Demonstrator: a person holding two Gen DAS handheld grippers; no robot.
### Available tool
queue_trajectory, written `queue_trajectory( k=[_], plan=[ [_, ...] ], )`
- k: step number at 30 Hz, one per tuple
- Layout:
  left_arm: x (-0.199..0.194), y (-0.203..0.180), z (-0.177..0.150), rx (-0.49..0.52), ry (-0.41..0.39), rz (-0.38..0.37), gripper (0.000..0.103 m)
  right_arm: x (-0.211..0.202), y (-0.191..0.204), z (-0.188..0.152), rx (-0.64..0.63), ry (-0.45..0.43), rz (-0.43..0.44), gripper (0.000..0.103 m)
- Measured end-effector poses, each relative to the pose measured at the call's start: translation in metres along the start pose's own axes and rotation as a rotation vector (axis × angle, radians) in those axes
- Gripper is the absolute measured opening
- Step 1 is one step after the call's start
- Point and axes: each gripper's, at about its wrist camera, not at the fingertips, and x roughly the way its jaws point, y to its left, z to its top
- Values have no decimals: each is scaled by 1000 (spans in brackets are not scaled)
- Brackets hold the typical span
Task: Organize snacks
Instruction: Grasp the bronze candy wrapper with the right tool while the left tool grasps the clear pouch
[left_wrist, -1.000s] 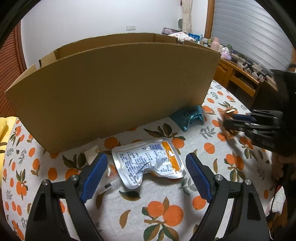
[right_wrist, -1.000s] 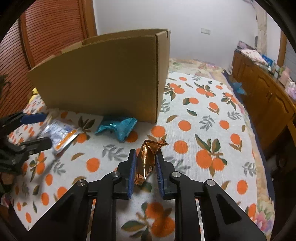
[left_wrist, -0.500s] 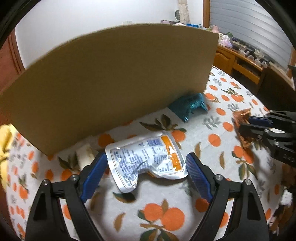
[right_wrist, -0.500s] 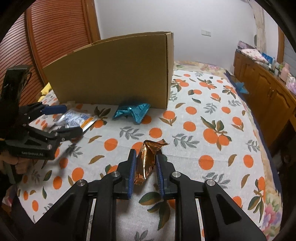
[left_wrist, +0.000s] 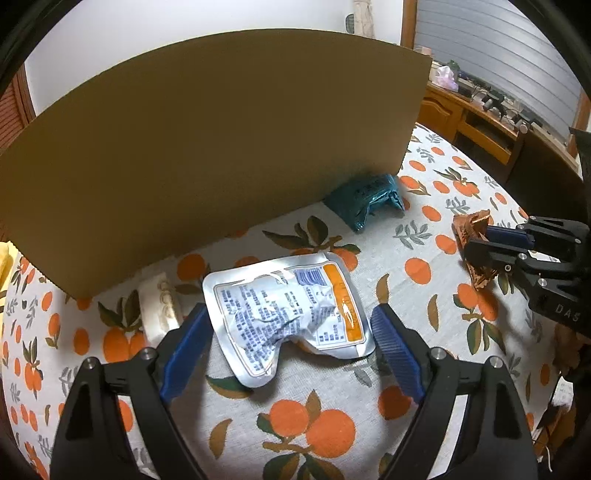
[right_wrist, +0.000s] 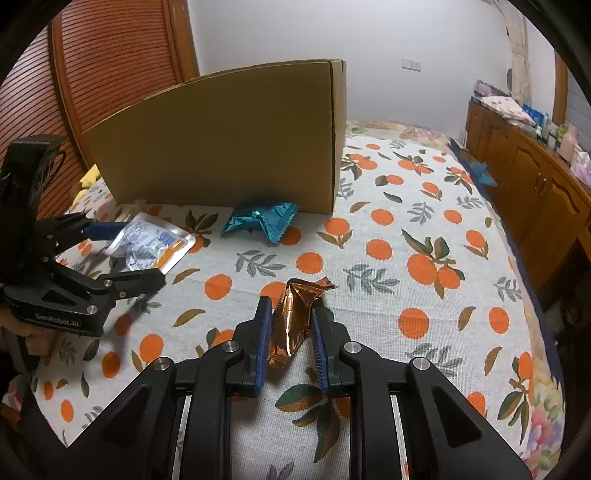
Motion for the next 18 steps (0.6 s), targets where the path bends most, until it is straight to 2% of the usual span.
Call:
queue_trajectory(
  k=[3,6,10,18],
  plan=[
    [0,0,0,0,0,0,87,0,0,0,3,1,3,19],
    [-2,-1,0,14,-9,-12,78,1,0,0,1,1,2,19],
    [-12,6,0,-25,-26,-44,45,1,1,-1,-1,1,2,19],
    [-28,7,-2,-38,-60,-70,39,1,1,-1,-1,1,3,19]
  ],
)
